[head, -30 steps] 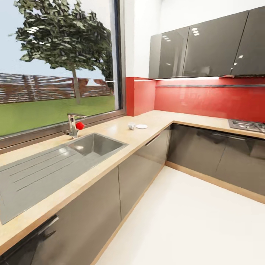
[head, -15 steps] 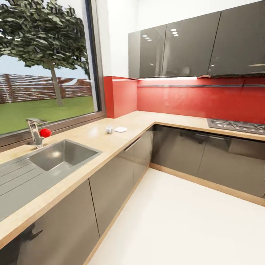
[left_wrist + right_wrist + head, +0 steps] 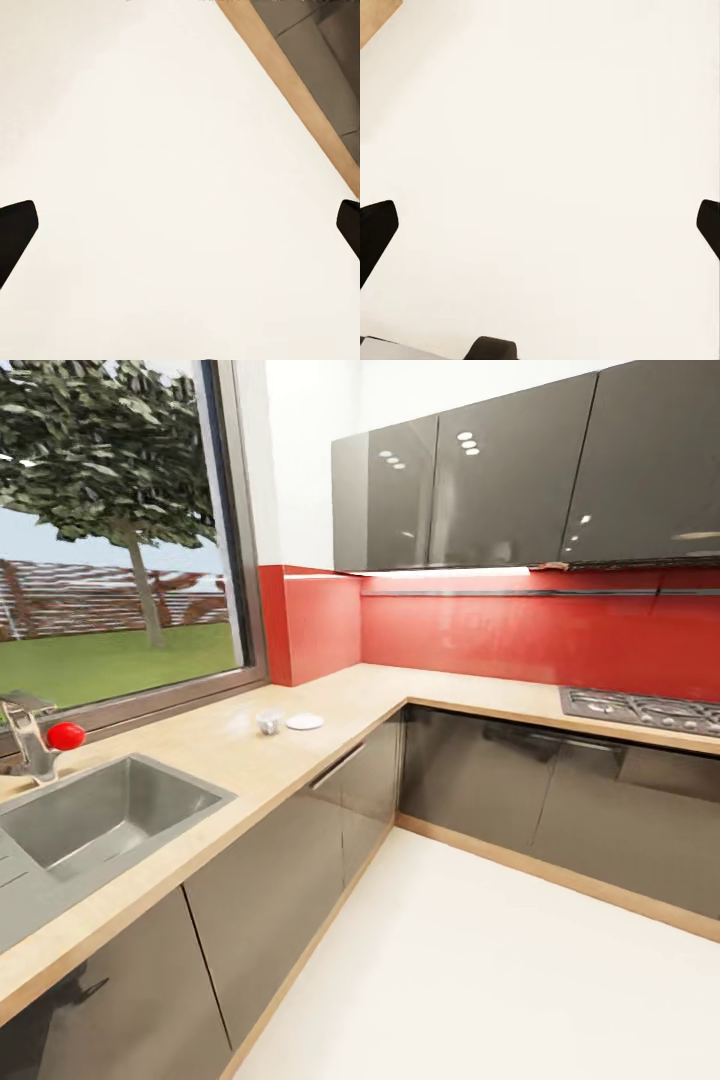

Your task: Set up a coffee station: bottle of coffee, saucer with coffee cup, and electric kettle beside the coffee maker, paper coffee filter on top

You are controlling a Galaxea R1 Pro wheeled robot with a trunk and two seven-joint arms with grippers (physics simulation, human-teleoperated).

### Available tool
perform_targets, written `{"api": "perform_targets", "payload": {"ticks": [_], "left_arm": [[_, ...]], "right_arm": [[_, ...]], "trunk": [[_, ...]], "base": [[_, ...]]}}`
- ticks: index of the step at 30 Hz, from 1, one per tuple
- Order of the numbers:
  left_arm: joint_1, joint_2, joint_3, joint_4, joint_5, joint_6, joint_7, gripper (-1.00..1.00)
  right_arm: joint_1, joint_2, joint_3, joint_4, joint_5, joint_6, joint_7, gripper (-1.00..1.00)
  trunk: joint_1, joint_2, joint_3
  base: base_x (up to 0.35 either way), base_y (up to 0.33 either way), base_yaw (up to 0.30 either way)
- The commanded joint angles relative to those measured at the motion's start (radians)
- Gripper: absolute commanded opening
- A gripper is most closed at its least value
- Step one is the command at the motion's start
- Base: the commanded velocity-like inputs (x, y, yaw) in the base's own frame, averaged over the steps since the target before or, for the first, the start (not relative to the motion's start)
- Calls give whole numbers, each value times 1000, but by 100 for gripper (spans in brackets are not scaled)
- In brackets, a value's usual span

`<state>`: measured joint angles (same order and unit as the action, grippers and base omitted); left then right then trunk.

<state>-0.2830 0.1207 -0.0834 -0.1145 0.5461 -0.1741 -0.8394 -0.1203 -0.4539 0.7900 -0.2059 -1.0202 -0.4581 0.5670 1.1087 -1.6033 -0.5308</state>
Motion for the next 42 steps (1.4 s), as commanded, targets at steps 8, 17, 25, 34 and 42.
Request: {"api": "perform_targets", "payload": {"ticks": [8, 17, 25, 34, 42], "left_arm": [[-1, 0, -9, 1, 6, -7, -1, 100], [-1, 0, -9, 1, 6, -7, -1, 100], [-1, 0, -9, 1, 6, -7, -1, 100], [-1, 0, -9, 1, 6, -7, -1, 100], [-1, 0, -9, 1, 6, -7, -1, 100]], "right_arm": [[-1, -1, 8, 0, -11, -2, 4, 100], [-1, 0, 8, 0, -11, -2, 4, 100], [-1, 0, 8, 0, -11, -2, 4, 100], [-1, 0, 8, 0, -11, -2, 4, 100], [-1, 0, 8, 0, -11, -2, 4, 100]], "trunk": [[0, 0, -1], [0, 0, -1], [0, 0, -1], [0, 0, -1], [0, 0, -1]], "base": [[294, -207, 0], [294, -207, 0], [294, -207, 0], [294, -207, 0], [293, -208, 0]]}}
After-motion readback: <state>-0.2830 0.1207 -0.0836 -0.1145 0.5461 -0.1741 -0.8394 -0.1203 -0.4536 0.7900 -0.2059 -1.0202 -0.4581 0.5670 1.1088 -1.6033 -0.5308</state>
